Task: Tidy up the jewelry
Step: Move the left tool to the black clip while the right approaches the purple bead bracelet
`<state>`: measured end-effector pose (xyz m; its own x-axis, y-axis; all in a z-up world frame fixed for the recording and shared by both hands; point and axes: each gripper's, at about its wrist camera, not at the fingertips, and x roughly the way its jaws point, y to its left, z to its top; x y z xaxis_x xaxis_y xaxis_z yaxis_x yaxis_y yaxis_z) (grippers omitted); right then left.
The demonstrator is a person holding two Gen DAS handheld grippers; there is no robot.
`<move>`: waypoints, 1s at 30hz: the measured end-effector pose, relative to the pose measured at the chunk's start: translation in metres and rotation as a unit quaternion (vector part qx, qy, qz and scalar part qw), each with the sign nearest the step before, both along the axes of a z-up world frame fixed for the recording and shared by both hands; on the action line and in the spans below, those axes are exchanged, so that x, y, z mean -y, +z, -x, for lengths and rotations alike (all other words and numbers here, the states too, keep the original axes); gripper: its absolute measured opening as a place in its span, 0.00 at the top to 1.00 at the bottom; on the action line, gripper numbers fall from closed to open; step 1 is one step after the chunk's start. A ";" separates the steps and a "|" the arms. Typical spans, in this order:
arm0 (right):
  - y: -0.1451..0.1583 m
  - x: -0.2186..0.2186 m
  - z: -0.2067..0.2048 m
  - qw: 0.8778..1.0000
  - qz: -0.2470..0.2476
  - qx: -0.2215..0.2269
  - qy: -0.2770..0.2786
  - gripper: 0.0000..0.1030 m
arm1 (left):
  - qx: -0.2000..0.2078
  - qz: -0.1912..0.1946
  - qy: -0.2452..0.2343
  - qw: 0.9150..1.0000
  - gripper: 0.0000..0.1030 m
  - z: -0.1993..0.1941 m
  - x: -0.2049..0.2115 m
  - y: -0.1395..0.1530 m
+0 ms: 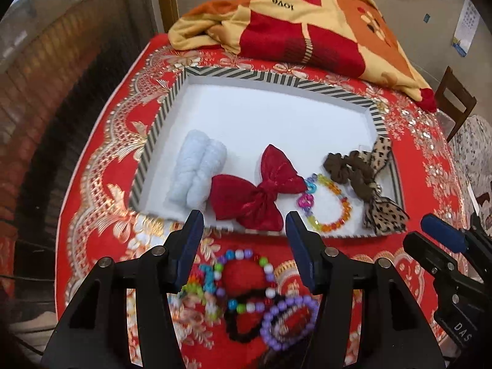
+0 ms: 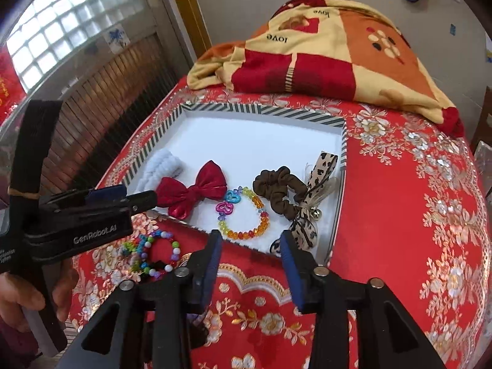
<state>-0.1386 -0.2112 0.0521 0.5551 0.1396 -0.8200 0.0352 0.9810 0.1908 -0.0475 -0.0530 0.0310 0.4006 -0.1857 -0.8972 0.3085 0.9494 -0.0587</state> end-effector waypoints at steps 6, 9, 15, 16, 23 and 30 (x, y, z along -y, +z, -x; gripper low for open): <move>0.013 -0.001 0.026 1.000 0.003 0.015 0.001 0.63 | 0.010 0.012 0.015 1.000 0.46 0.030 -0.009 0.017; 0.015 -0.001 0.039 1.000 0.001 0.016 -0.001 0.63 | 0.015 0.017 0.022 1.000 0.46 0.047 -0.013 0.024; 0.020 -0.003 0.062 1.000 0.002 0.023 0.005 0.62 | 0.028 0.013 0.026 0.999 0.46 0.080 -0.017 0.031; 0.020 -0.003 0.065 1.000 0.003 0.023 0.005 0.62 | 0.029 0.013 0.026 0.999 0.46 0.085 -0.017 0.031; 0.020 -0.004 0.081 1.000 0.006 0.021 0.008 0.61 | 0.032 0.014 0.022 0.999 0.45 0.109 -0.019 0.033; 0.022 -0.008 0.095 1.000 0.012 0.025 0.013 0.60 | 0.034 0.017 0.018 0.999 0.45 0.125 -0.019 0.035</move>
<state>-0.2336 -0.2035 0.0745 0.5910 0.1360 -0.7951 0.0004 0.9856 0.1688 -0.1725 -0.0343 0.0660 0.4669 -0.1997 -0.8614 0.2779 0.9580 -0.0715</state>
